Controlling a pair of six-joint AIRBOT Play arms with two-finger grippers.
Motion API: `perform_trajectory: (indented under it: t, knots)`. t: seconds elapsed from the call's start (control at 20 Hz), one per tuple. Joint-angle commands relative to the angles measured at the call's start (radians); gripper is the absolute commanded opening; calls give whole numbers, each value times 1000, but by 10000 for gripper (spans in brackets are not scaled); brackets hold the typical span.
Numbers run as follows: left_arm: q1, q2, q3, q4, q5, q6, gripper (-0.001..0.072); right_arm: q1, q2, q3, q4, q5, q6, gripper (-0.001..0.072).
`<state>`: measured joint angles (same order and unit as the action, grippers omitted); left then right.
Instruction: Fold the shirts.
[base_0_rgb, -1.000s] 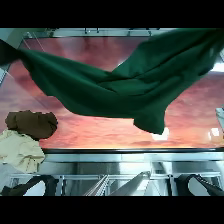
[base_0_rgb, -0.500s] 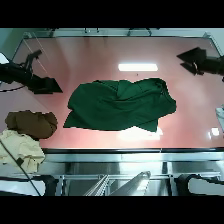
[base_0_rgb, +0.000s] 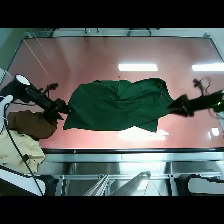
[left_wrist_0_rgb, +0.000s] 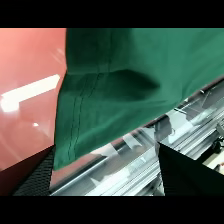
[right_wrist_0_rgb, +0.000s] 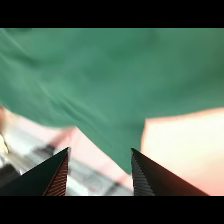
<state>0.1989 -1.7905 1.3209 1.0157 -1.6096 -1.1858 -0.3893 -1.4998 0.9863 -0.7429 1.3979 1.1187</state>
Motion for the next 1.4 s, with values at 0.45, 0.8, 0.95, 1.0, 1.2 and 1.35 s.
perform_trajectory:
  t: [0.45,0.8,0.95,1.0,1.2,1.35]
  knots:
    - [-131,-5,-90,-18,232,15,20,242,-72,-269,73,-374,-23,216]
    - [13,119,18,-429,-64,68,17,163,277,-175,74,-93,7,27]
    - [72,312,90,-686,-183,69,18,31,612,-49,75,-25,77,27]
    - [86,380,126,-782,-217,70,18,-26,705,22,76,-24,92,27]
    - [176,616,349,-1260,-234,141,19,-263,916,416,101,-116,93,27]
    - [376,734,536,-1438,-133,179,21,-299,931,669,100,-272,90,27]
